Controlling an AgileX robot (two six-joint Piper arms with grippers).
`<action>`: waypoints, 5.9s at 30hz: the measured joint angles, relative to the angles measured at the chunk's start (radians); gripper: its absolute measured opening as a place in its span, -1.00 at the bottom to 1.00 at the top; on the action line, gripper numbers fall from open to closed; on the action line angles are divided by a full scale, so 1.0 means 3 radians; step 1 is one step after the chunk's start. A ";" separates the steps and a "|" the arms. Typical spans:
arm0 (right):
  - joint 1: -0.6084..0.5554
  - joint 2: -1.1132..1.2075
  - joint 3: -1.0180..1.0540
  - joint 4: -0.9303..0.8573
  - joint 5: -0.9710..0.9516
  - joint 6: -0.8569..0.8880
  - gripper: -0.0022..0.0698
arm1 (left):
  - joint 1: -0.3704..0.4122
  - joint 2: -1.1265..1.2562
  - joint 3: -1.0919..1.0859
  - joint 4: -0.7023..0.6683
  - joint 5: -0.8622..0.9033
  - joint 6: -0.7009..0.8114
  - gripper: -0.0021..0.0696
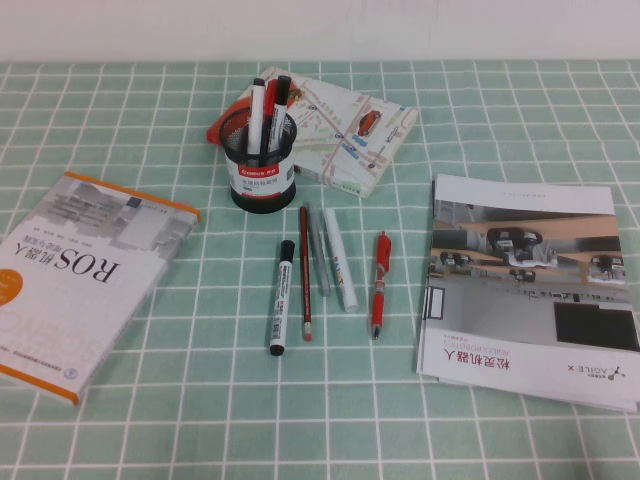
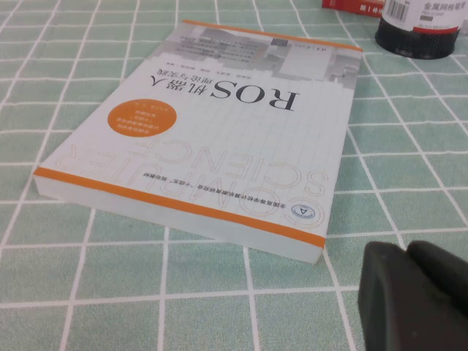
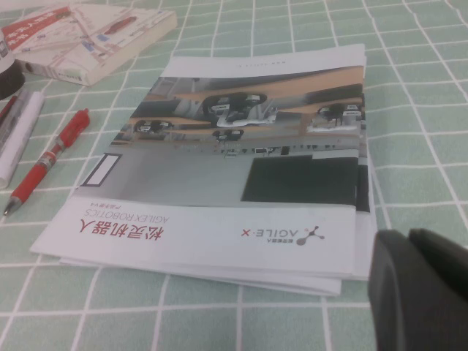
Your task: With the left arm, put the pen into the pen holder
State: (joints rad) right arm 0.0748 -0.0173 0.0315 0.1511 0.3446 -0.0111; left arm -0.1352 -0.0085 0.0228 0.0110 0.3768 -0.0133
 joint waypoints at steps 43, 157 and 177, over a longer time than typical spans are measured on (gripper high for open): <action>0.0000 0.0000 0.0000 0.0000 0.0000 0.0000 -1.00 | 0.0000 0.0000 0.0013 -0.0366 -0.0226 -0.0073 -0.94; 0.0000 0.0000 0.0000 0.0000 0.0000 0.0000 -1.00 | -0.1538 0.7151 -0.5688 0.0078 0.2350 -0.0341 -0.64; 0.0000 0.0000 0.0000 0.0000 0.0000 0.0000 -1.00 | -0.1538 0.5212 -0.3936 0.0169 -0.0602 -0.0184 -0.64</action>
State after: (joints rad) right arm 0.0748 -0.0173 0.0315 0.1511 0.3446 -0.0111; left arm -0.5966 1.5550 -1.1579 0.0617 0.1961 -0.0685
